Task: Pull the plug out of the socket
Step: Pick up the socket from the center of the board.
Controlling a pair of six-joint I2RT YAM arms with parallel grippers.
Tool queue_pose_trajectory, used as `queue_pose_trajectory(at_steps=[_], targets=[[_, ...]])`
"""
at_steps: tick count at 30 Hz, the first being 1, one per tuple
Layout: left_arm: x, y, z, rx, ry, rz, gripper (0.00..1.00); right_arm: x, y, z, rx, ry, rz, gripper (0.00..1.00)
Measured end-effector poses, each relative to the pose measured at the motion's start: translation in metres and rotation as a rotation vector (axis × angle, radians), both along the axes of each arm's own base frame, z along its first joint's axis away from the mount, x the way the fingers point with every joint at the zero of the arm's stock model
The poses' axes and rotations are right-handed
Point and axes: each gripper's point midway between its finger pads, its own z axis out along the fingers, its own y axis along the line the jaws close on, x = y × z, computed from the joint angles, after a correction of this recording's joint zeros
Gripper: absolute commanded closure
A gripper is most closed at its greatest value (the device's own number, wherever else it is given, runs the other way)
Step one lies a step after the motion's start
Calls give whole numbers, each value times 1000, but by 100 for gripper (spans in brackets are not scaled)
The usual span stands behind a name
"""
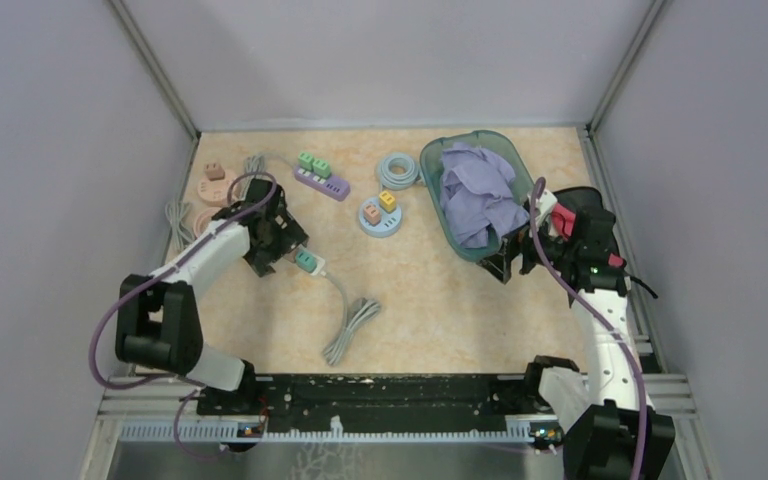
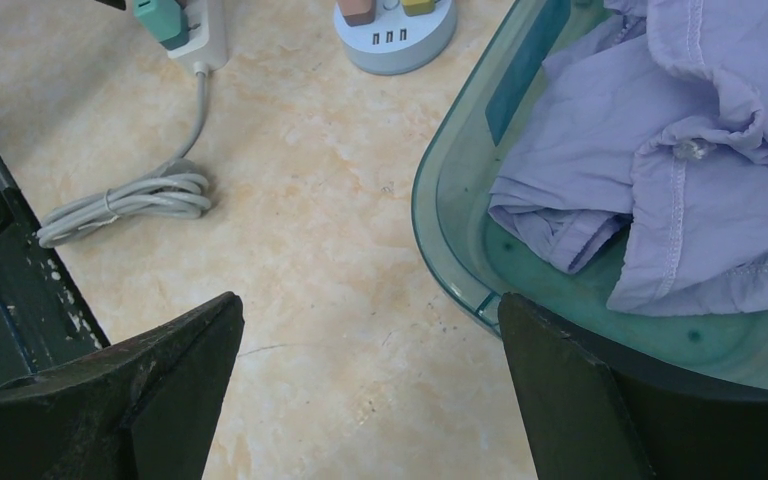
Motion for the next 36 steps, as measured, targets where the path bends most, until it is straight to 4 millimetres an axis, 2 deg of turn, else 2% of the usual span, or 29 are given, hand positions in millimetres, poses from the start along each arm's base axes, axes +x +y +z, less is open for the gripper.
queue_pose_trajectory(at_steps=[8, 14, 17, 18, 22, 24, 28, 31, 33, 36], targets=[[18, 0, -39, 56, 157, 0, 1, 0, -1, 0, -11, -15, 5, 1], [21, -2, -53, 59, 201, -7, 14, 0, -1, 0, -16, -21, 9, 1], [22, -3, -52, 56, 199, -10, 29, 0, -1, 0, -16, -19, 10, 1], [23, -3, -52, 54, 198, -12, 37, -1, 0, 0, -16, -18, 11, 1], [25, -4, -50, 51, 189, -14, 80, -2, 0, -1, -15, -17, 16, 1], [26, -5, -50, 50, 186, -25, 92, -2, 0, -1, -14, -16, 18, 1], [25, -8, -48, 40, 183, -54, 99, -3, 1, 1, -13, -20, 20, 1], [26, -13, -41, 17, 142, -97, 100, -3, 1, 2, -12, -25, 23, 1], [27, -20, -28, -3, 83, -149, 100, -4, 1, 2, -11, -27, 24, 1], [32, -37, 3, -32, -41, -276, 100, -4, 2, 3, -8, -27, 27, 1]])
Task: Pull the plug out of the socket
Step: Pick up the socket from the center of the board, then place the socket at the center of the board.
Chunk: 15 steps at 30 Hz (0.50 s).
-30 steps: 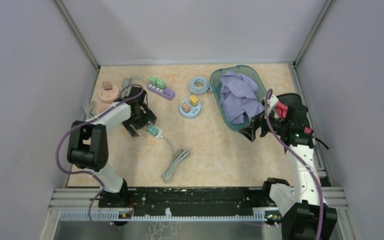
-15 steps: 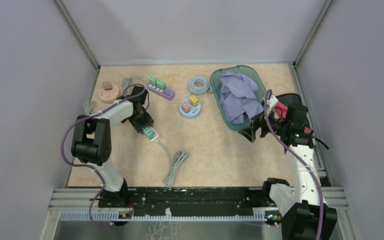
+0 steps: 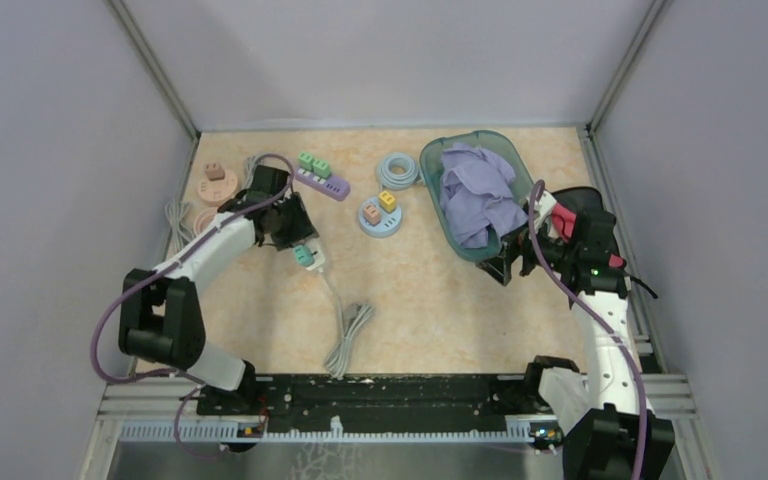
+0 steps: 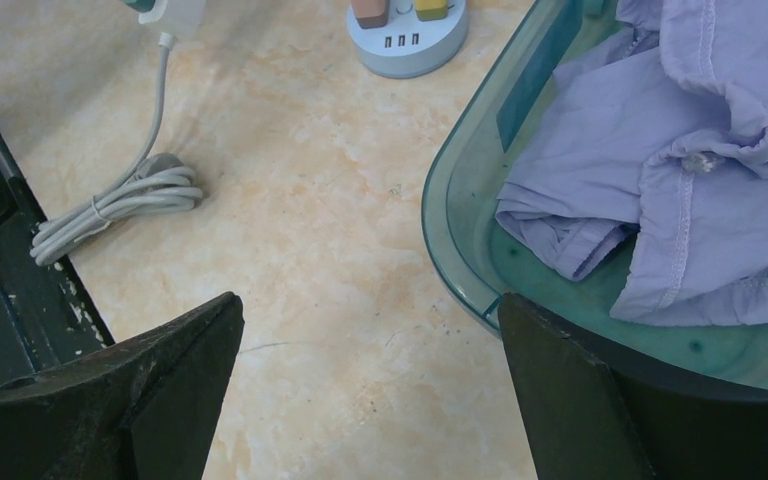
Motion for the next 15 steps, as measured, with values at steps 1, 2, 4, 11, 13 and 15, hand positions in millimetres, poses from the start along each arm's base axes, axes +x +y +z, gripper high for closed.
queue_pose_trajectory(at_steps=[1, 2, 4, 11, 13, 15], targets=[[3, -9, 12, -17, -50, -59, 100, 0, 0, 0, 1, 0, 1, 1], [5, -17, 23, -31, -93, -117, 100, 0, 0, 0, 1, 0, 2, 1], [8, -34, 41, -49, -165, -245, 100, 0, 0, 0, 2, 0, 2, 1], [13, -93, 91, 51, -380, -785, 100, -1, 1, 0, 3, 2, 3, 1], [6, -116, 106, 113, -458, -968, 100, -1, 1, 0, 3, 2, 4, 1], [-9, -142, 116, 168, -530, -1181, 99, -1, 1, 0, 5, 2, 7, 1]])
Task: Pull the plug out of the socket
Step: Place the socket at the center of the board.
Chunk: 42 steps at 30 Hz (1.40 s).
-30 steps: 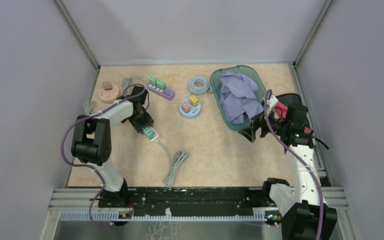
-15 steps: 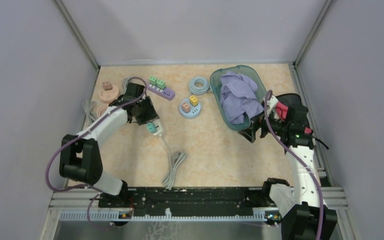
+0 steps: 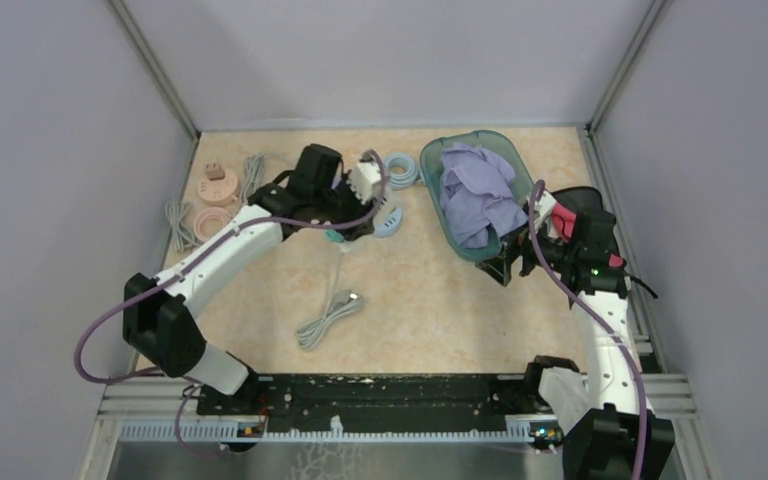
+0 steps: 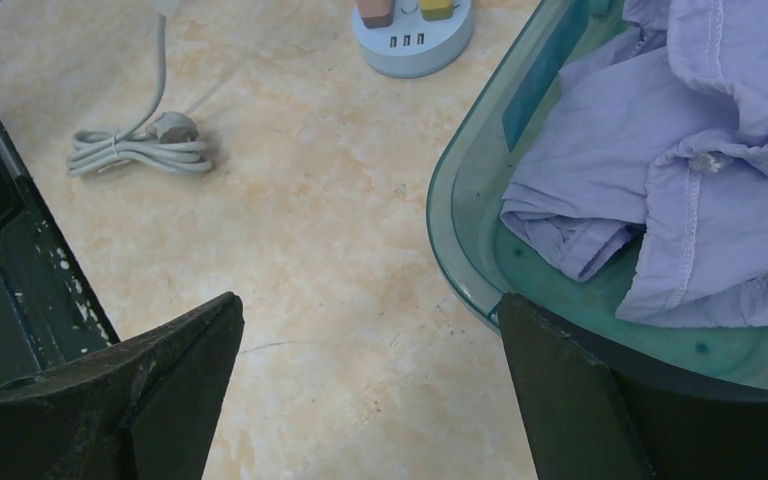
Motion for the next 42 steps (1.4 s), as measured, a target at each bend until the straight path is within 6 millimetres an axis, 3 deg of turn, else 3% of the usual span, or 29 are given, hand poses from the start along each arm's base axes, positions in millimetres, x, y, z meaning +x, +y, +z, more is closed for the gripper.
queue_pose_trajectory(at_steps=[3, 8, 15, 19, 26, 28, 30, 31, 38, 42], targets=[[-27, -32, -2, 95, -95, -266, 99, -1, 0, 0, 1, 4, 1, 1], [-71, -73, -32, 192, -141, -620, 99, 2, -6, 4, -18, 1, -30, 1], [-102, -102, -87, 256, -57, -846, 98, 21, -43, 5, -78, -1, -225, 1], [-120, -113, -118, 284, 3, -917, 91, 30, -64, 4, -108, 1, -335, 1], [-150, -133, -152, 312, 69, -966, 63, 34, -71, 3, -117, 6, -383, 1], [-154, -138, -159, 321, 75, -960, 38, 34, -71, 3, -116, 7, -383, 1], [-156, -141, -162, 324, 78, -952, 9, 34, -71, 3, -115, 7, -382, 1], [-157, -144, -162, 322, 77, -950, 2, 34, -71, 3, -115, 7, -382, 1], [-151, -164, -151, 275, 44, -882, 0, 33, -67, 4, -102, 6, -360, 1], [-149, -167, -115, 178, -38, -812, 0, 30, -58, 7, -76, -1, -304, 1]])
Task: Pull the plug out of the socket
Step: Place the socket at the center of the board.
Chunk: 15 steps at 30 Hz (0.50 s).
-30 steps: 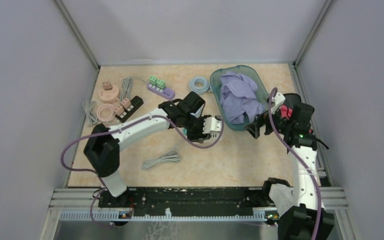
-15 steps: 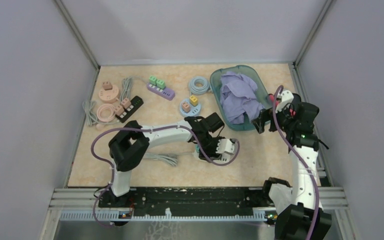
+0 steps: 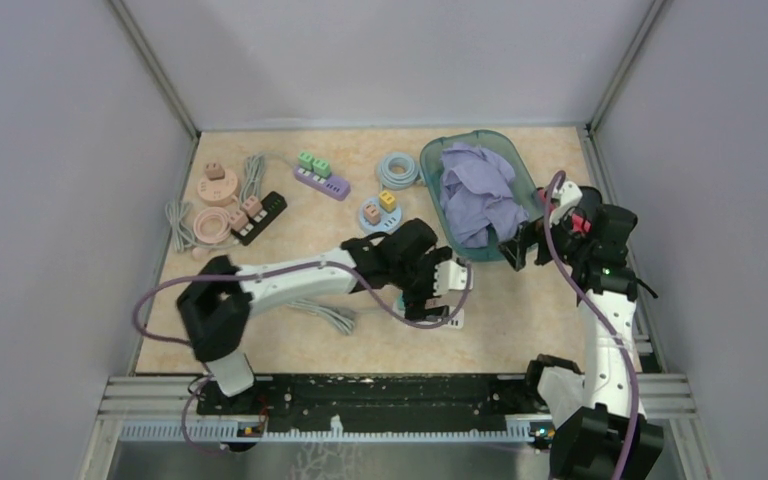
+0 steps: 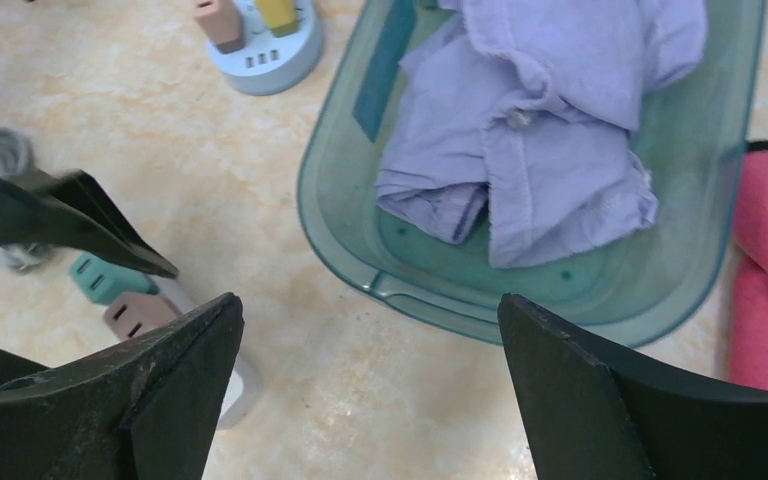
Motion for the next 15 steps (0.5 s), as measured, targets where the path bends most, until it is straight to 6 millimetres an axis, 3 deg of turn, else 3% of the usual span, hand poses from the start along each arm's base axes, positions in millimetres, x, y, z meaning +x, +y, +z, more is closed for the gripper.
queue_pose_trajectory(at_steps=[5, 7, 10, 15], targets=[[-13, 18, 87, -318, -77, 94, 0, -12, 22, 7, 54, -30, 147, 2], [-23, 32, 113, -468, -83, 143, 0, -21, 34, 10, 82, -56, 238, 2], [-35, 52, 120, -603, -56, 204, 0, -38, 49, 5, 113, -80, 367, 1], [-46, 88, 98, -694, 8, 351, 0, -65, 67, -3, 147, -129, 550, 1]])
